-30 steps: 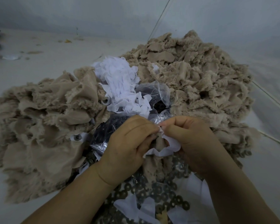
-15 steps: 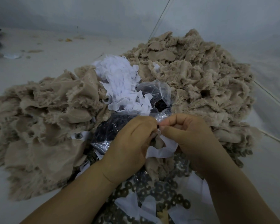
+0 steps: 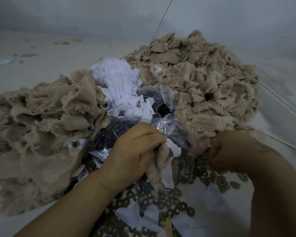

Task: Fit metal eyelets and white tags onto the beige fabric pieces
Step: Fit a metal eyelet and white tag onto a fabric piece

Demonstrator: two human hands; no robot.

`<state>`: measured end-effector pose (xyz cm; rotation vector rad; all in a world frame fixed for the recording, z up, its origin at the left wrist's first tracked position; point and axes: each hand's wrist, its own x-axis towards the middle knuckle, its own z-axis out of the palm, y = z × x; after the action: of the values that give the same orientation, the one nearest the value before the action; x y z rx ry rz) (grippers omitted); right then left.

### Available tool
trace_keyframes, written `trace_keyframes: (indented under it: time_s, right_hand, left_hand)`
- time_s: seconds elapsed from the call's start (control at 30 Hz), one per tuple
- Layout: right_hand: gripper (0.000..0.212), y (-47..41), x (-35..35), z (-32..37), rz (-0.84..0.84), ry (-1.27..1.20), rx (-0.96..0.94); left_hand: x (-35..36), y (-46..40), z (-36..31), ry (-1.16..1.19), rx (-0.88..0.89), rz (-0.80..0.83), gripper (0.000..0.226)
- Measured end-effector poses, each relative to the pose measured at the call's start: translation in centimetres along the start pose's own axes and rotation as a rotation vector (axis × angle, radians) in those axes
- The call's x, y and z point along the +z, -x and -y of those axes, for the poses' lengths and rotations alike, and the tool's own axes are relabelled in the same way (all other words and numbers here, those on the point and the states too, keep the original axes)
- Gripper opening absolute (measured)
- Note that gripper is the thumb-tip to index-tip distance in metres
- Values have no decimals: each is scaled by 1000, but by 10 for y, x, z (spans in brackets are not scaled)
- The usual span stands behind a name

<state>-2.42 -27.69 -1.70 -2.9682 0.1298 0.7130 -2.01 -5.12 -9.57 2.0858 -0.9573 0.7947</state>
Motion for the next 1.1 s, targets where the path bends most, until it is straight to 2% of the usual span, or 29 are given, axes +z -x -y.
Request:
trace_keyframes:
  time_s: [0.1,0.43,0.63,0.73,0.83,1.0,1.1]
  right_hand:
    - [7,1,8,6,58,14,-48]
    - [17,-11,24,4,167,-27,-77]
    - [16,-13,34,11,-19,188,-282]
    - [12,-14,37,12,-117,114,-311]
    - [9,-11,39,15,-116,64,-311]
    - [19,-11,39,21,-92,222,-335]
    - [17,-9,38,22,-79,199,-333]
  left_hand:
    - [0,-1,-2,-1,-11,-8,22]
    - [-2,0,-4,-5,-56,-66,17]
    - [-2,0,-4,-12,-49,-91,16]
    - [-2,0,-3,-10,-51,-99,16]
    - [-2,0,-3,-2,-51,-97,16]
    - [-2,1,-3,16,-50,-100,16]
    - [-2,1,-2,15,-47,-108,14]
